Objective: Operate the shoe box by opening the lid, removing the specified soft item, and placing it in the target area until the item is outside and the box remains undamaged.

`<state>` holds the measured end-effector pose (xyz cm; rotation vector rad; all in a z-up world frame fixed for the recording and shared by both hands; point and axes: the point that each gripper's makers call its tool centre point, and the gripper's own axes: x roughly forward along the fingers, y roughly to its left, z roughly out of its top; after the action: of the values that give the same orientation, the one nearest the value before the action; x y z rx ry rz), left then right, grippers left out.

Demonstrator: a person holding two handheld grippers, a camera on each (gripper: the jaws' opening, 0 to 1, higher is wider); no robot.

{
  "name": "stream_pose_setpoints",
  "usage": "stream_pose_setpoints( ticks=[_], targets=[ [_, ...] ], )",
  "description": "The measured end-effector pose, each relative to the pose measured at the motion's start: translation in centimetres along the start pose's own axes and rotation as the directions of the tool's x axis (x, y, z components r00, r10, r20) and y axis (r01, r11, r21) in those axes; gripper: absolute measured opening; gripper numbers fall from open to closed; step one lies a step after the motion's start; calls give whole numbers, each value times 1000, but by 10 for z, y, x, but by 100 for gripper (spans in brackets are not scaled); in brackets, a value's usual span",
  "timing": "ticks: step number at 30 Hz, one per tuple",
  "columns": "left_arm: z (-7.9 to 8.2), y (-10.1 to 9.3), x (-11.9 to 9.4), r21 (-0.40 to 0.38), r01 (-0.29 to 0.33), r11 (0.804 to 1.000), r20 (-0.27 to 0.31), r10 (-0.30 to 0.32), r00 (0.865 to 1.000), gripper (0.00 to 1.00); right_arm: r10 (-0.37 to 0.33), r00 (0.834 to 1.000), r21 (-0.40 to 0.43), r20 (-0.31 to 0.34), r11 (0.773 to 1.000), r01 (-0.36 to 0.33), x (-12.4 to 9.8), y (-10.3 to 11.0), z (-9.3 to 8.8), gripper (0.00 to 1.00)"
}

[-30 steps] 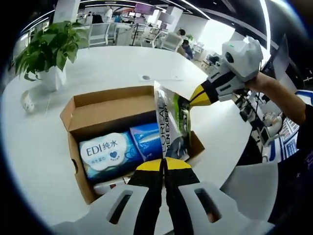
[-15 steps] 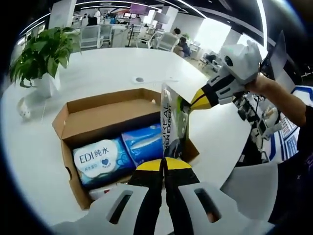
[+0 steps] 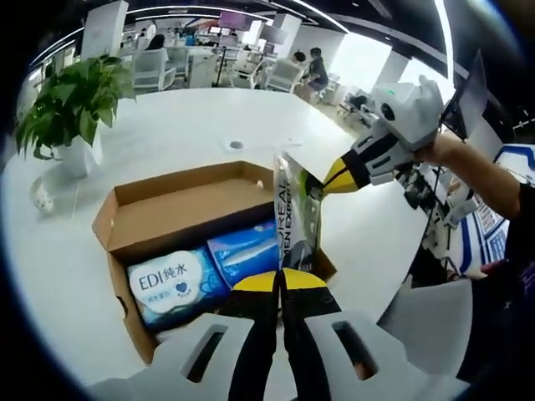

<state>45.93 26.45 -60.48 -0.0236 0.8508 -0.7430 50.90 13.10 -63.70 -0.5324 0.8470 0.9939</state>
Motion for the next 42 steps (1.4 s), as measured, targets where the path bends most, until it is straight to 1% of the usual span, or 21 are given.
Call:
stream_pose_setpoints(
  ticks=[12,20,29,35,42],
  targets=[
    [17,-6,-6,29,11,1000,9,-12,1000,0,-19,1000,0,18,1000,19,-11,-5,5,0],
    [23,-11,-3,37,17,999,10,-17,1000,0,-30,999,6,22,1000,30,-18,-10,3,0],
    [21,-20,10,27,37,999,4,-37,999,0,-40,999,5,-3,999,40,-21,-9,-11,0],
    [22,-28,19,27,48,999,5,-48,999,0,-48,999,19,-17,999,48,-23,-13,-22,0],
    [19,-40,34,21,62,998,-3,-62,998,0,-55,998,27,-44,998,56,-22,-18,-41,0]
  ],
)
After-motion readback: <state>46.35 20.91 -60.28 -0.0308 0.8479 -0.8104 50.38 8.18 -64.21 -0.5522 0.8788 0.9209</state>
